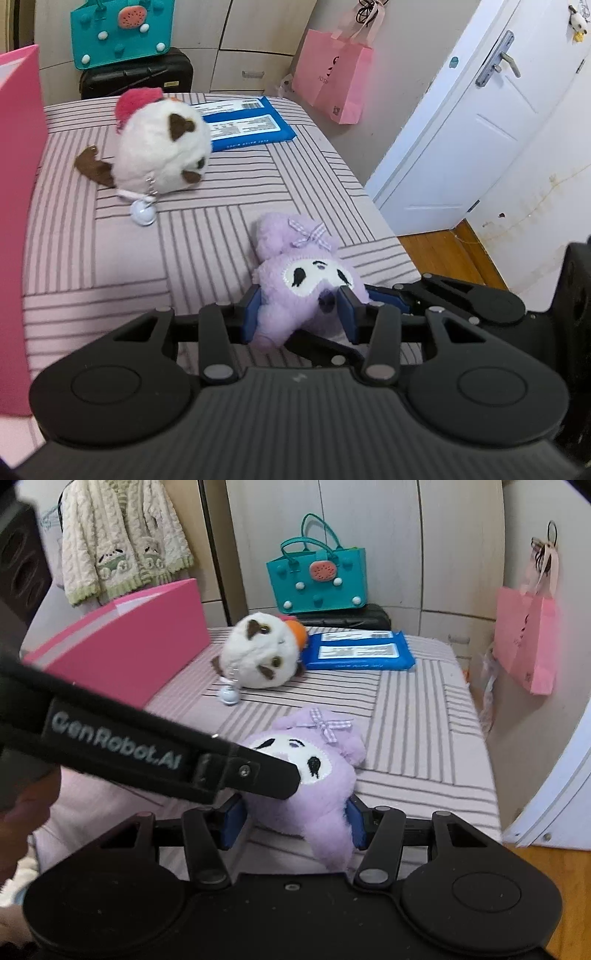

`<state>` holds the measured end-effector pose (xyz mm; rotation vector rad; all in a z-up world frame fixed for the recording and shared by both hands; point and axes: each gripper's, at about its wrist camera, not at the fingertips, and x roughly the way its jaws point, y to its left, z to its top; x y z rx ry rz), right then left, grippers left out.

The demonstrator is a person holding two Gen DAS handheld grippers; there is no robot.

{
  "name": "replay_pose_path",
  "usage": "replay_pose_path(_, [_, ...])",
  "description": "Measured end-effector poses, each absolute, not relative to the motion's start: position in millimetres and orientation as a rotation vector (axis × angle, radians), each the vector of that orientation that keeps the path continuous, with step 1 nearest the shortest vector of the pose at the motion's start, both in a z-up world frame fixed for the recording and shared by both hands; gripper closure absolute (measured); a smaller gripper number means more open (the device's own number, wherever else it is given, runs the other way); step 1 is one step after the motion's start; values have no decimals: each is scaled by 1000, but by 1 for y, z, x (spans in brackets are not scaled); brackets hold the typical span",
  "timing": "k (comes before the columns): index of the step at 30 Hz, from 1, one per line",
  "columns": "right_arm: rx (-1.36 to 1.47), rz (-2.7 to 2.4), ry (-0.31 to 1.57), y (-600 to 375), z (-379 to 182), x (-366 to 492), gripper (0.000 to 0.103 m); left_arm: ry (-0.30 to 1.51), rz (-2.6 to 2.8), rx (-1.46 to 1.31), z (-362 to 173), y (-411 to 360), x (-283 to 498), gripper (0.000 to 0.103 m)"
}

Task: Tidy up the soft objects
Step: 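Lift the lavender plush with both tools and carry it over the box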

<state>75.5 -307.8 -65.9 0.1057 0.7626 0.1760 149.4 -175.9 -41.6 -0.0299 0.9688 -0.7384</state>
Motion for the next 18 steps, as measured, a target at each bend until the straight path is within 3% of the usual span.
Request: replay_pose_path(18, [127, 395, 866, -242, -20, 60, 42, 1065, -710, -196, -12, -72, 119, 60])
